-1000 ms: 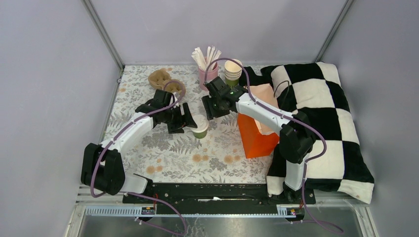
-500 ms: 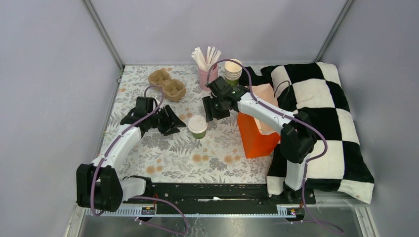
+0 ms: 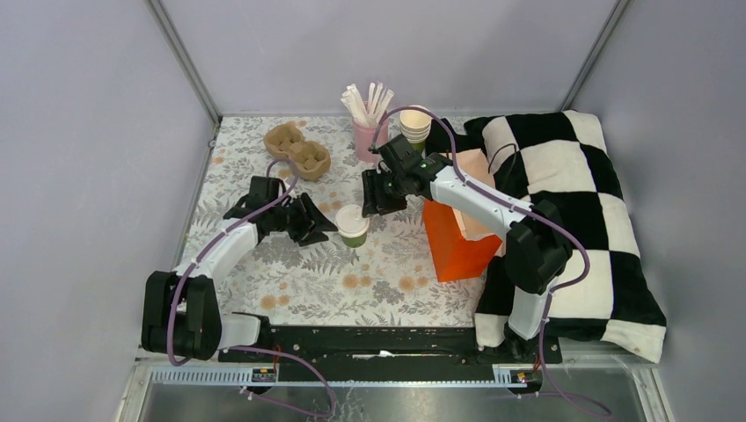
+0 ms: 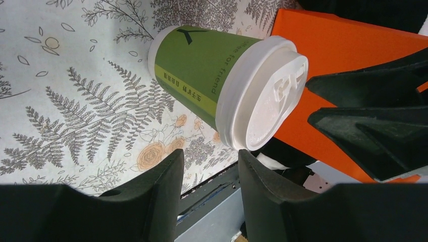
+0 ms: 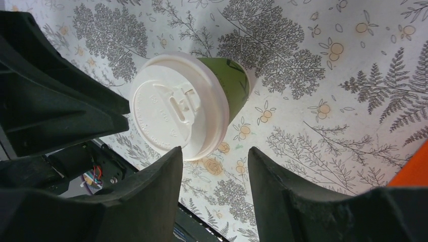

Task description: Pack the takeout coffee

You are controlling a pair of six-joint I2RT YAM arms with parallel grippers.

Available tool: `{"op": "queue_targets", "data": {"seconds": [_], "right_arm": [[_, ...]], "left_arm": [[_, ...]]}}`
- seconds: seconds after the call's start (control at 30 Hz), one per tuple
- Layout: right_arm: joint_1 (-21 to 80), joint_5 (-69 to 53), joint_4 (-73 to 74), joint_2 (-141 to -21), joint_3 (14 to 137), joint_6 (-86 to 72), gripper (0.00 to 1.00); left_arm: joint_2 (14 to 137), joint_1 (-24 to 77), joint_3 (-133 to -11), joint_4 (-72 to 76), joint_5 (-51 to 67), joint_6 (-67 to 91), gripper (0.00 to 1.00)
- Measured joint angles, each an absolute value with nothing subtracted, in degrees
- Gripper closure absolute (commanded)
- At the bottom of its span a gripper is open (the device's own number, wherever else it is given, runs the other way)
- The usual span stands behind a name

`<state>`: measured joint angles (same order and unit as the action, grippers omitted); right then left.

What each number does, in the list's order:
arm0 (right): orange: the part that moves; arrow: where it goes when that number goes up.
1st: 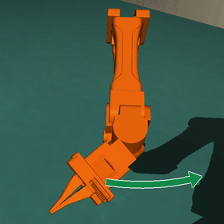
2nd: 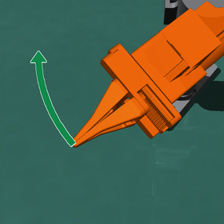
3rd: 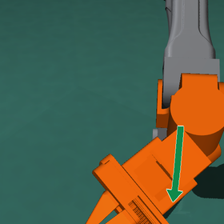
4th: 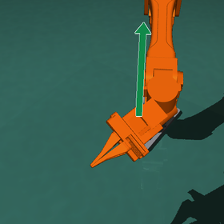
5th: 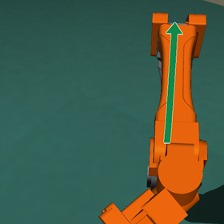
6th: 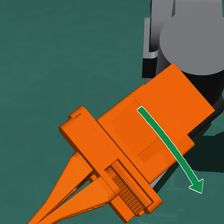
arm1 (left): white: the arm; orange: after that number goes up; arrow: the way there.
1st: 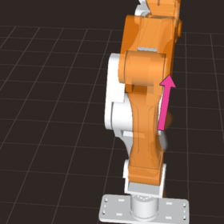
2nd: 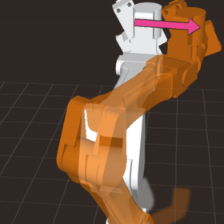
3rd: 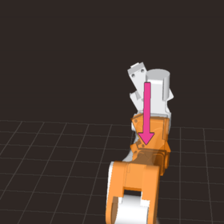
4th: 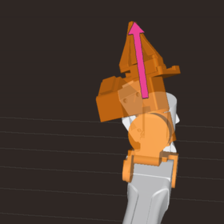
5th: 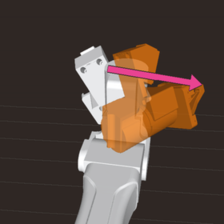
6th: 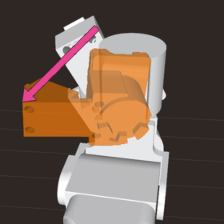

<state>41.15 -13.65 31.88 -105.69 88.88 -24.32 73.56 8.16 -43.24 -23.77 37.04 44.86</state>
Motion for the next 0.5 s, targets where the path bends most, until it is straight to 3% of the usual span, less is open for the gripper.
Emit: {"op": "queue_targets", "data": {"seconds": [0.5], "right_arm": [[41.1, -14.7, 30.5, -105.8, 88.3, -24.5, 0.44]], "left_arm": [[77.7, 8.2, -43.2, -19.3, 38.7, 45.1, 0.56]]}}
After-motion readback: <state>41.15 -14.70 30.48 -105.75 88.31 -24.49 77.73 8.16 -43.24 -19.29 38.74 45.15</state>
